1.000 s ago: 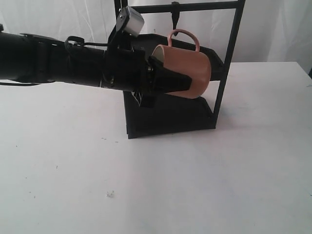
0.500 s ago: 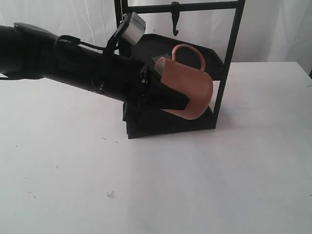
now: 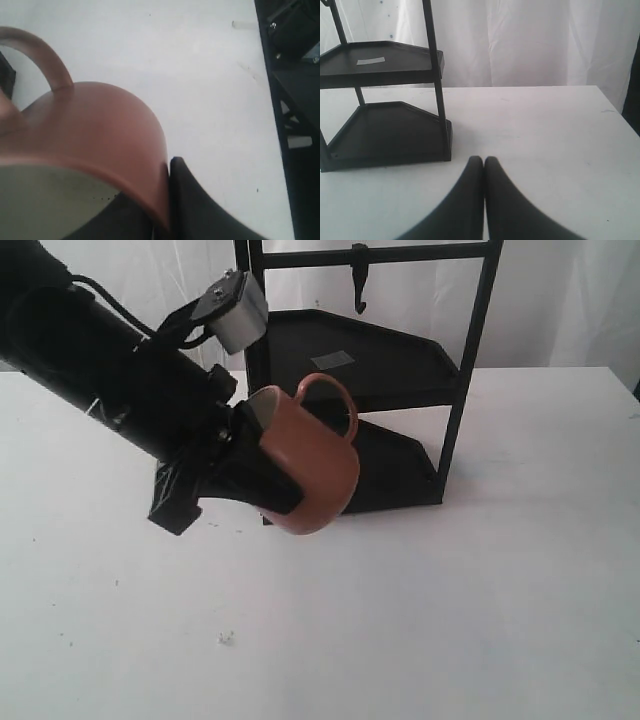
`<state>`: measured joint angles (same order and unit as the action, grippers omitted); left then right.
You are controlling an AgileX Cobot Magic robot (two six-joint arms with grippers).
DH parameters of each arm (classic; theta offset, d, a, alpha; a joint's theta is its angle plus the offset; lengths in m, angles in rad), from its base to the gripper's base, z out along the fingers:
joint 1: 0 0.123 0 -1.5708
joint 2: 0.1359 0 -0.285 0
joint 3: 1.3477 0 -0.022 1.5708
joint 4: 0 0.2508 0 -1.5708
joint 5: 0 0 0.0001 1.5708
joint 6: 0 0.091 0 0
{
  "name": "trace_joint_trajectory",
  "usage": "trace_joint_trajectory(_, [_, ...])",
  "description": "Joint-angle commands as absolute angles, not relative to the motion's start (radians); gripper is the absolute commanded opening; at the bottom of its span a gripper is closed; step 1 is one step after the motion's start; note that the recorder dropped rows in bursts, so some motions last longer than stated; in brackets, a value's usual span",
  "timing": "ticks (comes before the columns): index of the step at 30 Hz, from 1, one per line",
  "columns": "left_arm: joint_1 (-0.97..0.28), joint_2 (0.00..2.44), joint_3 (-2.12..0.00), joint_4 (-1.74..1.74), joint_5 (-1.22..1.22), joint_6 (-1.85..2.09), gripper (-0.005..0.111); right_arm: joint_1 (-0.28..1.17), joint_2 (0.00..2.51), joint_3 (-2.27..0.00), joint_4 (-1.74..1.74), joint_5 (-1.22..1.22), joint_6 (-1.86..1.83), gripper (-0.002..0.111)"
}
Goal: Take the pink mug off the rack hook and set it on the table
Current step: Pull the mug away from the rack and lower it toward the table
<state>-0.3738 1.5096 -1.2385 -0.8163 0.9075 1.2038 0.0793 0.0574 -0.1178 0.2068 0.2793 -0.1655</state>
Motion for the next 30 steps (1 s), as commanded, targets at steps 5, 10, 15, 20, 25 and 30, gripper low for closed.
trace_joint_trajectory(5, [-0.372,1.465,-1.246,-0.436,1.084,0.9,0.0,0.082,0.06,-0.116,0.21,0.267,-0.162,0.0])
trace_joint_trajectory(10, [-0.372,1.465,-1.246,-0.426,1.14,0.811,0.0,0.082,0.06,-0.116,0.21,0.267,-0.162,0.0])
trace_joint_trajectory(15, [-0.372,1.469,-1.246,-0.334,1.148,0.805,0.0,0.082,0.06,-0.116,0.21,0.267,-0.162,0.0])
trace_joint_trajectory(20, [-0.372,1.493,-1.226,-0.277,1.138,0.784,0.0,0.082,0.06,-0.116,0.21,0.267,-0.162,0.0])
trace_joint_trajectory(25, [-0.372,1.523,-1.187,-0.24,1.101,0.782,0.0,0.082,0.06,-0.116,0.21,0.267,-0.162,0.0])
trace_joint_trajectory(30, [-0.372,1.55,-1.157,-0.221,1.056,0.78,0.0,0.082,0.06,-0.116,0.21,0.267,-0.162,0.0])
